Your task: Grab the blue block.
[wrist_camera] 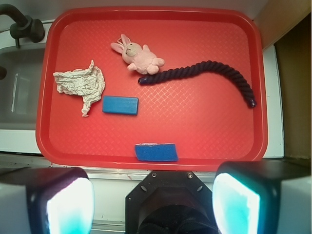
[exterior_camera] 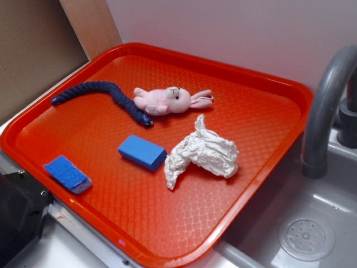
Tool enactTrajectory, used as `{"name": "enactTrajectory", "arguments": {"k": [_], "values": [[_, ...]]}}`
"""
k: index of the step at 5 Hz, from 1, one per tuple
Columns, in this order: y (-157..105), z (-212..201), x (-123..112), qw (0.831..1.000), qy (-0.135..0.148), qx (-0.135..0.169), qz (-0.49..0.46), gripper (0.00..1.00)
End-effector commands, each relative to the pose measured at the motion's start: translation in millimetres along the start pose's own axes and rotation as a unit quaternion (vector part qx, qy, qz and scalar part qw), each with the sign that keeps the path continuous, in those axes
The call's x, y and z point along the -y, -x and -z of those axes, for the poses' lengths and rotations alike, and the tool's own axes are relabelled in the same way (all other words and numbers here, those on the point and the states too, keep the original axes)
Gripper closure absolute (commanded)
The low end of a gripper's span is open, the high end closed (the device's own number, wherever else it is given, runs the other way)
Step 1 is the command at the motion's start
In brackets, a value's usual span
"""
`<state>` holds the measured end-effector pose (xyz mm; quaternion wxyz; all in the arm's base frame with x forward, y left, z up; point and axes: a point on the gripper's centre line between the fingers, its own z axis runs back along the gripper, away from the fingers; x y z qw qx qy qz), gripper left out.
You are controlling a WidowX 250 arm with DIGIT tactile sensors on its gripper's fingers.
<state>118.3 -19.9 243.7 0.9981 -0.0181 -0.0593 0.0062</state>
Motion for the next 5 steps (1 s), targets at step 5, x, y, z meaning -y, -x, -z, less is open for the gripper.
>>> {"name": "enactTrajectory", "arguments": {"k": [5], "values": [[-68.4, 77.0, 32.7, 0.877, 0.036, -0.034, 0.477, 0.0]]}}
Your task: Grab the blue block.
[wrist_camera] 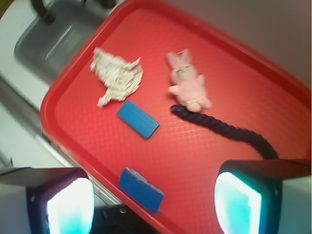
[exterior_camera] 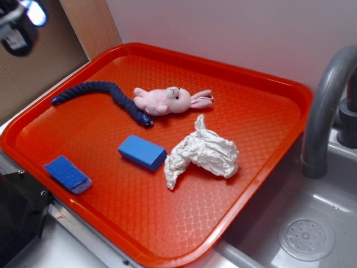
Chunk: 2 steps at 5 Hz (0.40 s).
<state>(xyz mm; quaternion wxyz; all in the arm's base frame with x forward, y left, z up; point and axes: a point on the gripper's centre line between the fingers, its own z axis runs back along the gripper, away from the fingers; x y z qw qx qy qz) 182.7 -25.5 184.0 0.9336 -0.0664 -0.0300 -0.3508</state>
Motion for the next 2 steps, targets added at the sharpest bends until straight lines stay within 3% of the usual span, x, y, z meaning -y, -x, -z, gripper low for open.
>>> {"name": "enactTrajectory", "arguments": {"k": [1, 2], "values": [[-35.4, 32.6, 21.9, 0.965, -0.037, -0.036, 0.257, 0.0], [-36.1, 58.4, 35.2, 0.925, -0.035, -0.052, 0.375, 0.0]]}}
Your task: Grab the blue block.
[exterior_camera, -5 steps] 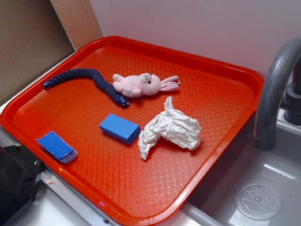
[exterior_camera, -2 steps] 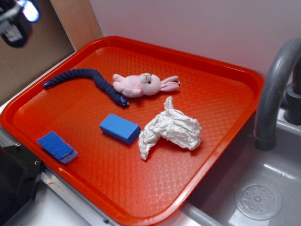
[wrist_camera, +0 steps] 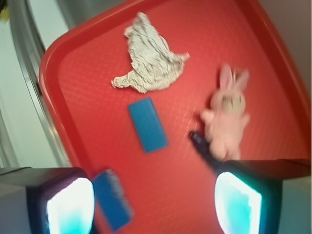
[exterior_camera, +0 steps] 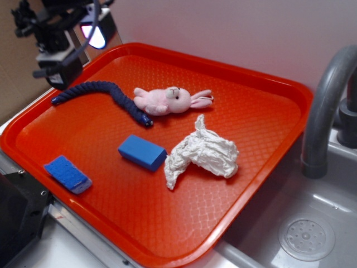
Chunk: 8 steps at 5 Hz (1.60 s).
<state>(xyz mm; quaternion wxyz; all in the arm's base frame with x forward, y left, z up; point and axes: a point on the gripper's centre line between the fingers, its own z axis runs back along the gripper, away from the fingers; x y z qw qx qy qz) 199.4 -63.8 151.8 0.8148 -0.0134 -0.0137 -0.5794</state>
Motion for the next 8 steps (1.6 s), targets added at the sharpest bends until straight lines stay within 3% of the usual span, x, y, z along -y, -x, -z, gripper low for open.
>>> {"name": "enactTrajectory", "arguments": {"k": [1, 2, 5, 7, 8], "values": [[-17.6, 40.4, 20.5, 0.986, 0.003, -0.019, 0.167, 0.0], [-21.5, 65.7, 18.7, 0.985, 0.009, -0.051, 0.163, 0.0], [-29.6, 117.0, 23.8, 0.981, 0.024, -0.11, 0.157, 0.0], [-32.5, 137.3, 25.0, 0.977, 0.004, -0.14, 0.161, 0.0], [-33.0, 139.4, 24.5, 0.977, -0.002, -0.148, 0.152, 1.0]]}}
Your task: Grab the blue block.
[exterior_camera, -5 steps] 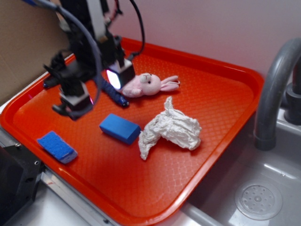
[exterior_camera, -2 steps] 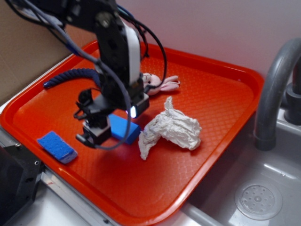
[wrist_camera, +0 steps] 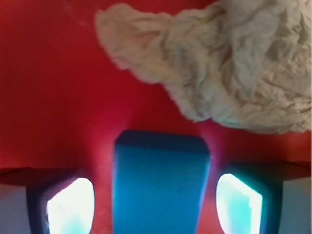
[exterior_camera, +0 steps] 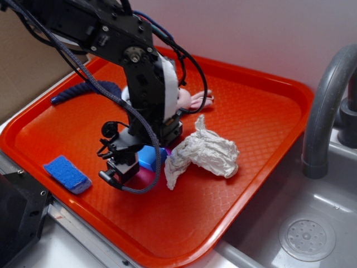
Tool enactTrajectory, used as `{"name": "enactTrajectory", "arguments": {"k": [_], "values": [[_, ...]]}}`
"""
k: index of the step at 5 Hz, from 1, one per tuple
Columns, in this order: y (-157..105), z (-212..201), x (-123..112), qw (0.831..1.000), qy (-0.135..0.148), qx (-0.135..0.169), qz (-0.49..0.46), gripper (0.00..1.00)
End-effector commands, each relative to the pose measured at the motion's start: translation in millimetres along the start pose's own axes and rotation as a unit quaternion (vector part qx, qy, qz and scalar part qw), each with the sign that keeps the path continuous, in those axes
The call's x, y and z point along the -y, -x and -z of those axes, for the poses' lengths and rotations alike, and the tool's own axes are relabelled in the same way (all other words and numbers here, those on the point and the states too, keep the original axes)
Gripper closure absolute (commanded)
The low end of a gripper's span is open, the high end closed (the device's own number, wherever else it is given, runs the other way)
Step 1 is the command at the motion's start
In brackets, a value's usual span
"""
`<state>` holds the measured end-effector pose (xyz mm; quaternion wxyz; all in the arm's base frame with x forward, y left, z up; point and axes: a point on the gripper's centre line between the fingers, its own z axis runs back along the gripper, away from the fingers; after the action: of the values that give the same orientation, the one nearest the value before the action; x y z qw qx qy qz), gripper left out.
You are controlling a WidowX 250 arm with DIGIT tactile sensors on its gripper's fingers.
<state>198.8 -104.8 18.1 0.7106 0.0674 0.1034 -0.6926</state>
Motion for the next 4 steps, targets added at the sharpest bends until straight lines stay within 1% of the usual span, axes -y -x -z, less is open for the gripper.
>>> {"name": "enactTrajectory", "arguments": {"k": [1, 2, 3, 4], "values": [[-4.6, 4.8, 9.9, 1.0, -0.011, -0.016, -0.005, 1.0], [-5.7, 6.1, 11.1, 1.0, -0.017, -0.025, -0.007, 1.0], [4.4, -13.4, 7.6, 0.996, -0.025, -0.029, -0.077, 1.0], [37.9, -56.0, -0.8, 0.978, -0.037, 0.003, -0.207, 1.0]]}}
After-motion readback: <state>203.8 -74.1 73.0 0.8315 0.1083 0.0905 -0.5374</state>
